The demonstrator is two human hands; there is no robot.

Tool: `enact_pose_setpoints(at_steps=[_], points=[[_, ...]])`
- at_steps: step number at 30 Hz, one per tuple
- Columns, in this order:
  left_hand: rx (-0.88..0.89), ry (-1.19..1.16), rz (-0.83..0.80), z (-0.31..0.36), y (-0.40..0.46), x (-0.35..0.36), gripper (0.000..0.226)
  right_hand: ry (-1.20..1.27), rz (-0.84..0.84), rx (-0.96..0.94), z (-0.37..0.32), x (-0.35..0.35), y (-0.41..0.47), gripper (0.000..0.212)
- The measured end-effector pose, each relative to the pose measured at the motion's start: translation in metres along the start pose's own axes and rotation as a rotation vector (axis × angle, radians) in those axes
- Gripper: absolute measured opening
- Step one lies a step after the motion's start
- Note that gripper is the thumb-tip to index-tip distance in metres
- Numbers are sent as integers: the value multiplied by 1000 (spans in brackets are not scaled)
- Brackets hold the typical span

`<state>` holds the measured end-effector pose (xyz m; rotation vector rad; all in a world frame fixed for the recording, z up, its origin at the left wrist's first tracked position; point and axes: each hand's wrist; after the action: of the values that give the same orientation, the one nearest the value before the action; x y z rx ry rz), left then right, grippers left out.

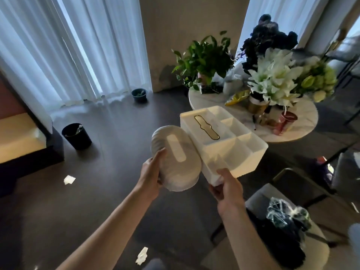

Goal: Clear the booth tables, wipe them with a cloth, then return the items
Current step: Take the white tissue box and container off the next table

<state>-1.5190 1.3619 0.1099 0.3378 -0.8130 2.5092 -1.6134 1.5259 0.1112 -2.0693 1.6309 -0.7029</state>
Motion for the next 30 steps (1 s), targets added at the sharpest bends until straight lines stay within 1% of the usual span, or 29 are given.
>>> enact_pose_setpoints(at_steps=[2,5,9,11,14,18,21,23,25,30], points=[[-22,16,-5,3,31,14,49,-1,20,13,-11,7,22,26],[-61,25,-16,9,89,40,48,-7,67,28,-29,28,75,32],[-118,44,-9,22,166,74,34,7,123,39,-49,60,140,24],[-138,58,-28,31,213,91,30,25,141,36,-64,83,178,23],[-162,86,-55,49,276,115,32,42,178,58,-88,121,224,12],[-181,146,-117,84,366,150,27,124,211,102,-122,176,286,14],[-197,166,-130,98,420,173,23,162,231,117,-135,204,329,15],[-220,181,-118,100,453,185,23,171,254,138,-141,218,356,15],[-239,191,-115,97,479,193,24,197,266,150,-145,225,376,10],[-296,182,-121,76,547,215,27,173,292,193,-147,232,445,9]])
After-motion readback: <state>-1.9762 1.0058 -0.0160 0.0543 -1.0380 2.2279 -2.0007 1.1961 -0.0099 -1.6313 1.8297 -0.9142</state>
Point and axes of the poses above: each hand's wrist, its own y-axis towards the middle knuckle, its own x-axis out of the palm, z = x × y, and after that the axes turned 13 degrees about -y, right-handed
